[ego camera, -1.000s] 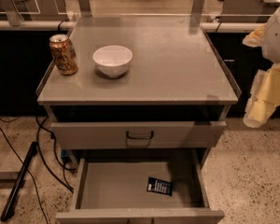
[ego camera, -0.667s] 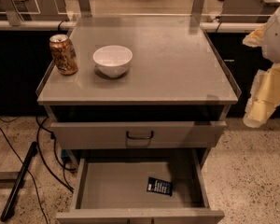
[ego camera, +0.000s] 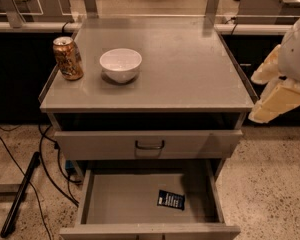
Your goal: Pick rxbar blueberry from middle drawer and place on counter
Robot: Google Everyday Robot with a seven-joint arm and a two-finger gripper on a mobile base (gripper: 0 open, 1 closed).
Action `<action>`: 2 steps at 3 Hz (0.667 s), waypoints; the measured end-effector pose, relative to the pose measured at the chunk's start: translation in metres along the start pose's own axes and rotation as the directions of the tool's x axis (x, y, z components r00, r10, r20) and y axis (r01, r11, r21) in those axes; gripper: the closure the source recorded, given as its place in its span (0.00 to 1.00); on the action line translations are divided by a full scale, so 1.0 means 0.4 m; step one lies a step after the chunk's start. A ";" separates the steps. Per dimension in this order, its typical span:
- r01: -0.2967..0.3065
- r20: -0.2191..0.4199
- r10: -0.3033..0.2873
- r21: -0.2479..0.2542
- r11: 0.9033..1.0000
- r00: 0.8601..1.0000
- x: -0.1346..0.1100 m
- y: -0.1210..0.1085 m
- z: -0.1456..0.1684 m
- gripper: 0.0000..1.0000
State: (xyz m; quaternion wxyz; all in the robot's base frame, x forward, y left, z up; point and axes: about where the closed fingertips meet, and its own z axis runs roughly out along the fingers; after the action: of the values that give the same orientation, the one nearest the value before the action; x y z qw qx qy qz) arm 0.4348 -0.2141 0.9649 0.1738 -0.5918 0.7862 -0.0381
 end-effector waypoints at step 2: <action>-0.095 0.041 0.095 -0.011 0.995 0.995 0.024 0.085 0.153 0.92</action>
Offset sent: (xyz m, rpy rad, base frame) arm -0.0206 0.0204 -0.1303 0.1191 0.0317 -0.1231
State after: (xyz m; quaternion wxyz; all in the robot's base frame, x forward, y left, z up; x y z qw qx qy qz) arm 0.4209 -0.2043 0.8963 0.1892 -0.5551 0.8099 -0.0140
